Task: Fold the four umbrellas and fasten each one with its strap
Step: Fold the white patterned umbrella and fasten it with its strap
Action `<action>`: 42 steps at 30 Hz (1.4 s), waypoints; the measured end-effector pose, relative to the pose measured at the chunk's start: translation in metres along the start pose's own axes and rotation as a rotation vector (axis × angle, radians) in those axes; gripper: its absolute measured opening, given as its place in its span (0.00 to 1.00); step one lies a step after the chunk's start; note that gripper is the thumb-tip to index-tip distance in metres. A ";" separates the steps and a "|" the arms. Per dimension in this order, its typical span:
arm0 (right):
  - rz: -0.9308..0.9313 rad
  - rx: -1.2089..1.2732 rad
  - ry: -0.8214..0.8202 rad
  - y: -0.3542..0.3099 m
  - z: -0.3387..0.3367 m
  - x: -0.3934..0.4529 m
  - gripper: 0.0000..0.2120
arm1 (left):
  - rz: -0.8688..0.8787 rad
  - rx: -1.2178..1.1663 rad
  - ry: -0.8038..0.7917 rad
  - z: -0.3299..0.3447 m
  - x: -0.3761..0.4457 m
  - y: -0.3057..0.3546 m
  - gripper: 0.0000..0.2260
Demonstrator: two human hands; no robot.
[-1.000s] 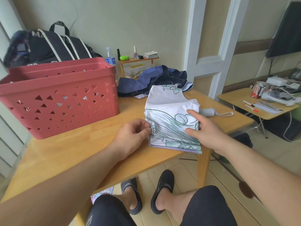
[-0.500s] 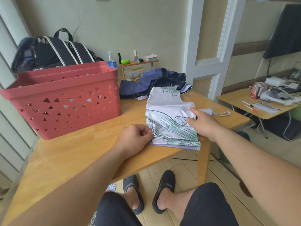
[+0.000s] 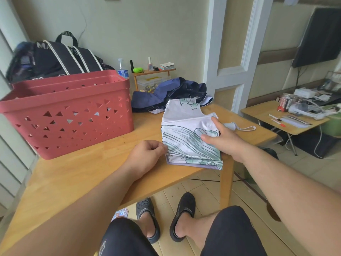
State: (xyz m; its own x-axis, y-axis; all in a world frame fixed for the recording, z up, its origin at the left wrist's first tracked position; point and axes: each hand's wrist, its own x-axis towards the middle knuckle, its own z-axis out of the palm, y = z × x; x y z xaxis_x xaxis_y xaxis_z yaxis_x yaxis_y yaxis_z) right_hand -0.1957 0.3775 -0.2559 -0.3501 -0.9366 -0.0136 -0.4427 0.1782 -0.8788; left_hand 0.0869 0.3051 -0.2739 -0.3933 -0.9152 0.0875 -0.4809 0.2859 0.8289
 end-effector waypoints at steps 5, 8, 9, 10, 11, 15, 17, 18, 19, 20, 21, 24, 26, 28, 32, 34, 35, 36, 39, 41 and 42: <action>0.038 0.019 -0.064 0.003 -0.007 0.005 0.43 | -0.015 -0.060 -0.096 -0.001 -0.001 0.004 0.15; 0.051 0.028 -0.091 0.004 -0.009 0.009 0.42 | -0.050 -0.049 -0.117 0.001 0.002 0.008 0.18; 0.051 0.013 -0.091 0.005 -0.009 0.010 0.42 | -0.081 -0.050 -0.162 -0.001 0.003 0.011 0.16; 0.052 -0.005 -0.085 0.006 -0.009 0.011 0.41 | -0.114 -0.018 -0.224 -0.004 0.004 0.016 0.16; 0.057 -0.022 -0.076 0.006 -0.009 0.012 0.41 | -0.141 0.071 -0.274 -0.009 0.006 0.024 0.16; 0.074 -0.046 -0.070 0.008 -0.008 0.014 0.43 | -0.016 0.668 -0.054 -0.017 0.037 0.060 0.23; 0.051 -0.051 -0.059 0.007 -0.007 0.011 0.42 | 0.256 0.753 0.149 -0.002 0.051 0.077 0.15; 0.045 -0.063 -0.052 0.006 -0.007 0.010 0.42 | 0.379 0.746 0.130 0.010 0.058 0.084 0.12; 0.043 -0.062 -0.050 0.006 -0.007 0.008 0.41 | 0.472 0.743 0.044 0.022 0.063 0.088 0.12; 0.048 -0.049 -0.043 0.006 -0.008 0.008 0.41 | 0.525 0.752 -0.070 0.034 0.067 0.086 0.13; 0.045 -0.033 -0.031 0.007 -0.007 0.007 0.41 | 0.550 0.784 -0.162 0.046 0.069 0.081 0.14; 0.034 0.051 0.095 0.014 -0.002 0.005 0.36 | 0.577 0.950 -0.224 0.067 0.067 0.055 0.23; 0.018 0.043 0.240 0.019 0.000 0.002 0.29 | 0.548 0.964 -0.240 0.070 0.059 0.048 0.28; 0.009 -0.008 0.322 0.017 -0.001 0.001 0.23 | 0.524 0.990 -0.286 0.071 0.052 0.049 0.28; -0.355 -0.381 0.334 -0.008 0.003 -0.001 0.16 | 0.468 1.162 -0.361 0.072 0.045 0.060 0.32; -0.429 -0.513 0.165 -0.019 0.010 -0.004 0.15 | 0.432 1.185 -0.409 0.072 0.041 0.061 0.36; -0.401 -0.630 0.062 -0.018 0.013 -0.004 0.18 | 0.409 1.165 -0.444 0.071 0.038 0.060 0.38; -0.322 -0.763 -0.055 -0.013 0.013 -0.005 0.25 | 0.384 1.122 -0.480 0.068 0.035 0.058 0.41; -0.113 -0.998 -0.319 0.012 0.001 -0.014 0.39 | 0.311 0.972 -0.567 0.050 0.029 0.044 0.45; -0.096 -1.038 -0.348 0.021 -0.009 -0.019 0.42 | 0.266 0.869 -0.586 0.033 0.028 0.040 0.42; -0.095 -1.050 -0.356 0.021 -0.012 -0.021 0.44 | 0.243 0.800 -0.580 0.028 0.029 0.039 0.39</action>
State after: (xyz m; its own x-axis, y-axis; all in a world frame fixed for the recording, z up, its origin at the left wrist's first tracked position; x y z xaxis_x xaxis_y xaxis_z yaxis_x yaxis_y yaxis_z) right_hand -0.2073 0.4043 -0.2687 -0.0951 -0.9632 -0.2515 -0.9929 0.1099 -0.0452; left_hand 0.0347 0.2975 -0.2541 -0.7670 -0.5895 -0.2533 -0.6372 0.7460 0.1934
